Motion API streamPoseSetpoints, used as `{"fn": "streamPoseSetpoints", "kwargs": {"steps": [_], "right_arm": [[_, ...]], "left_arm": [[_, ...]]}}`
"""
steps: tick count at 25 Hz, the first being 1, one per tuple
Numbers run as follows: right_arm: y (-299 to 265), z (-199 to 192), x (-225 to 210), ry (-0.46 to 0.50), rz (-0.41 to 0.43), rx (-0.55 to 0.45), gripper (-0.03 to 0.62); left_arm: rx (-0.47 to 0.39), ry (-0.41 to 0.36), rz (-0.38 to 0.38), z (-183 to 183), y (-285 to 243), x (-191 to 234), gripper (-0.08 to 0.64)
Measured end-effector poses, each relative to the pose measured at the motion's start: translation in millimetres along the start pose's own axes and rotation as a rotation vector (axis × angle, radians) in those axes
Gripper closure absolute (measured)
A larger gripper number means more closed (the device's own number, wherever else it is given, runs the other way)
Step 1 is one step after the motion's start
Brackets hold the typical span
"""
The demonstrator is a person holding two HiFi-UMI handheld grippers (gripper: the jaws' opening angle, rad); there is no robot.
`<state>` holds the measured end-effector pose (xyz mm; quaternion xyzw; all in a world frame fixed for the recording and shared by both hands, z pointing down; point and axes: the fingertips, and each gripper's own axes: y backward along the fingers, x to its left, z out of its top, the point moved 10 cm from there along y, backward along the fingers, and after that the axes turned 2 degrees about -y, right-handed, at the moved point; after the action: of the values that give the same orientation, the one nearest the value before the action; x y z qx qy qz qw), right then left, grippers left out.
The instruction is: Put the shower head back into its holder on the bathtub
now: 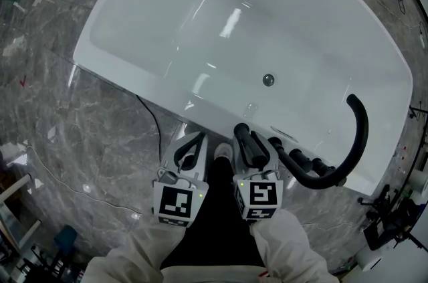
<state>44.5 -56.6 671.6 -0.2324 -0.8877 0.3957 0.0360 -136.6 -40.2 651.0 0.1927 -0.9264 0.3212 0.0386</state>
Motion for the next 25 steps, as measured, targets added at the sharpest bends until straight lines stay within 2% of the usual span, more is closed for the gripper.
{"fn": "streamPoseSetpoints", "kwargs": {"steps": [6,12,19,25], "right_arm": [[19.9,9.9,5.6,-0.007,0.035,0.037,0.385],[44.5,27.5,8.3,0.001,0.023,0.016,0.387],[85.4,31.8,11.0,-0.014,0.043,0.004,0.4],[125.9,52.2,12.3,-0.014,0.049,-0.028,0.416]], "left_arm": [[-0.003,-0.026,0.011,20.4,26.2,-4.8,0.558],[-0.02,-0.066,-0.006,46.0,47.1,-13.2,0.558],[-0.013,-0.075,-0.015,58.8,68.4,-31.3,0.558],[-0.019,-0.101,-0.031,77.2,89.4,-45.8,0.558]]}}
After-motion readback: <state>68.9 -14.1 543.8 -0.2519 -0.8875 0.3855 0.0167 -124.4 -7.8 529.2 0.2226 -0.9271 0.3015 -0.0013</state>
